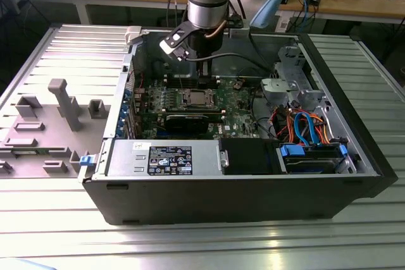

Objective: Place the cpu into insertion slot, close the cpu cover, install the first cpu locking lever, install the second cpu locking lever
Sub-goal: 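Close the cpu cover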

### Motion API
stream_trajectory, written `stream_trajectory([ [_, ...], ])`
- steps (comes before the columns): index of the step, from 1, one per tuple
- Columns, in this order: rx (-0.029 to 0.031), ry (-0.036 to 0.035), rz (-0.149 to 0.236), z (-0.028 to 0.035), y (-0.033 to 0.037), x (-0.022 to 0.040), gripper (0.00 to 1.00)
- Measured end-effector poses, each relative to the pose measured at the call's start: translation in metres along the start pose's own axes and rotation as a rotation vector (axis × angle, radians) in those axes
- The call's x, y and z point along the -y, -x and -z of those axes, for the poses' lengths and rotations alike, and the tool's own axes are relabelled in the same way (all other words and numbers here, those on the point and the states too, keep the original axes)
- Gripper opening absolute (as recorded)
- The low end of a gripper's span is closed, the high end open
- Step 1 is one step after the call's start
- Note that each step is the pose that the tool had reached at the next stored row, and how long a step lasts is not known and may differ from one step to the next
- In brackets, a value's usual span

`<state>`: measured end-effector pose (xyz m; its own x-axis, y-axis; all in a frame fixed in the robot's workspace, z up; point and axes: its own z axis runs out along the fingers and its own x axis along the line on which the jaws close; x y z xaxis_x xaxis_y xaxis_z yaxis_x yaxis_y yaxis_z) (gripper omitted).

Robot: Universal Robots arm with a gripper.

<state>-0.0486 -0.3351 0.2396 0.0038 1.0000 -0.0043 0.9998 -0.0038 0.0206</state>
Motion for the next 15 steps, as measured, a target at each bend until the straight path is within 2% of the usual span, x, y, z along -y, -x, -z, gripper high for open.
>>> stream_trajectory([
  [10, -0.0001, 0.0001, 0.0, -0.0039, 0.0, 0.0079, 0.11],
  [14, -0.0001, -0.0001, 0.0, -0.0091, 0.0, 0.0127, 0.11],
  [15, 0.0, -0.0039, 0.0, -0.0109, 0.0, 0.0129, 0.11],
])
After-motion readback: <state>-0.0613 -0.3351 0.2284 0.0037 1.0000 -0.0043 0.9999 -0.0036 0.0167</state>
